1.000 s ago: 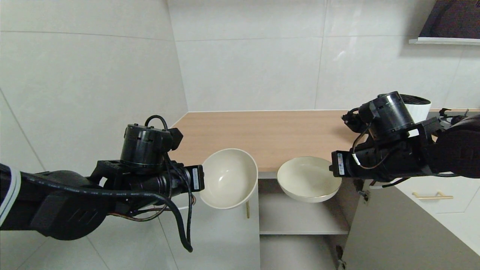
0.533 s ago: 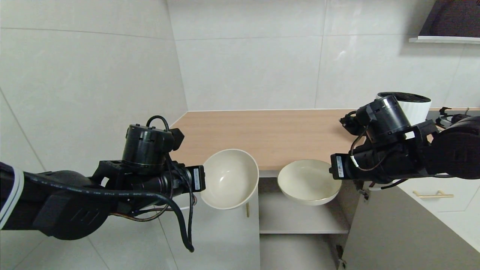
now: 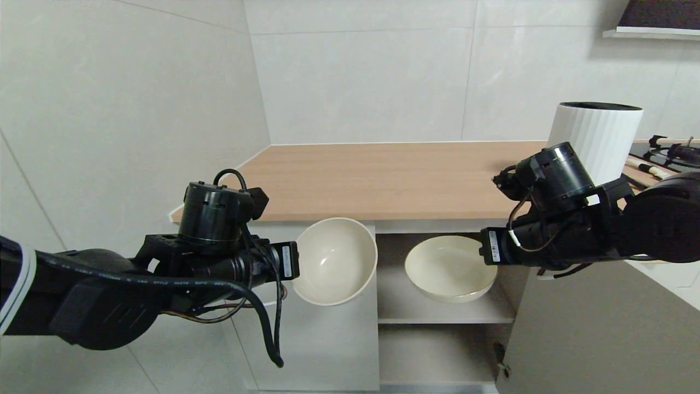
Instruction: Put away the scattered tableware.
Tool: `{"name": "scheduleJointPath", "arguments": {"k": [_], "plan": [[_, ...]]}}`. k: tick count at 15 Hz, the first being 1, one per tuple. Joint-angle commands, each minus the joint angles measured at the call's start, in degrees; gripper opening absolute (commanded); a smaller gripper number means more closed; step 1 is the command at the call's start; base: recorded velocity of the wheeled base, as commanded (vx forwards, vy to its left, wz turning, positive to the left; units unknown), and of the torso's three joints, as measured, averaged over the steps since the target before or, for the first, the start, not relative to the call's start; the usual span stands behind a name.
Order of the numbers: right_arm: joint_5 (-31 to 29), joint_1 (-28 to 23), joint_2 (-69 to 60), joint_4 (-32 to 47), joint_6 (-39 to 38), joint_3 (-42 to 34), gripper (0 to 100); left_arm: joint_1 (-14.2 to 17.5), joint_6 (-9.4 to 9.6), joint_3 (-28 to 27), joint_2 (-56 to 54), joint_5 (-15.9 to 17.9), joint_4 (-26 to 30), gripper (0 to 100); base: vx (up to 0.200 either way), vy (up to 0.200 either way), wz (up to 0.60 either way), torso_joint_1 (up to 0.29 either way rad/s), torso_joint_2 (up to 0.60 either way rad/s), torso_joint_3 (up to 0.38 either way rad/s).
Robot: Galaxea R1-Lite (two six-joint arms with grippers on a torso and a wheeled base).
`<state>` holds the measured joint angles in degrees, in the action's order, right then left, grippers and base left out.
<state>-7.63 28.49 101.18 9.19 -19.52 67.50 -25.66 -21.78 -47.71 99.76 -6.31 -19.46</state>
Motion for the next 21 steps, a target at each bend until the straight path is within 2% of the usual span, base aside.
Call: {"name": "scheduleJointPath", "arguments": {"k": [1,10,15,19,21], "plan": [[0.0,0.0,0.4,-0.1,0.0,-0.1,0,0.0,-0.01,0.0,0.1,0.0,-0.1,0,0.000,0.000,0.00,-0.178,0.47,0.286],[0.0,-0.8,1.3,-0.2,0.7,-0.1,0,0.0,-0.01,0.0,0.7,0.0,-0.1,0,0.000,0.000,0.00,-0.130,0.42,0.284],[-0.3,-0.9,3.8,-1.8,0.8,0.2,0,0.0,-0.01,0.1,0.9,0.0,-0.1,0,0.000,0.000,0.00,-0.009,0.04,0.023],[-0.8,-1.6,11.1,-4.4,2.6,0.4,0,0.0,-0.01,0.1,1.2,0.0,-0.1,0,0.000,0.000,0.00,0.000,0.00,0.000],[-0.5,-1.9,16.9,-5.1,2.5,3.4,0,0.0,-0.01,0.1,1.6,0.0,-0.1,0,0.000,0.000,0.00,0.000,0.00,0.000]]}}
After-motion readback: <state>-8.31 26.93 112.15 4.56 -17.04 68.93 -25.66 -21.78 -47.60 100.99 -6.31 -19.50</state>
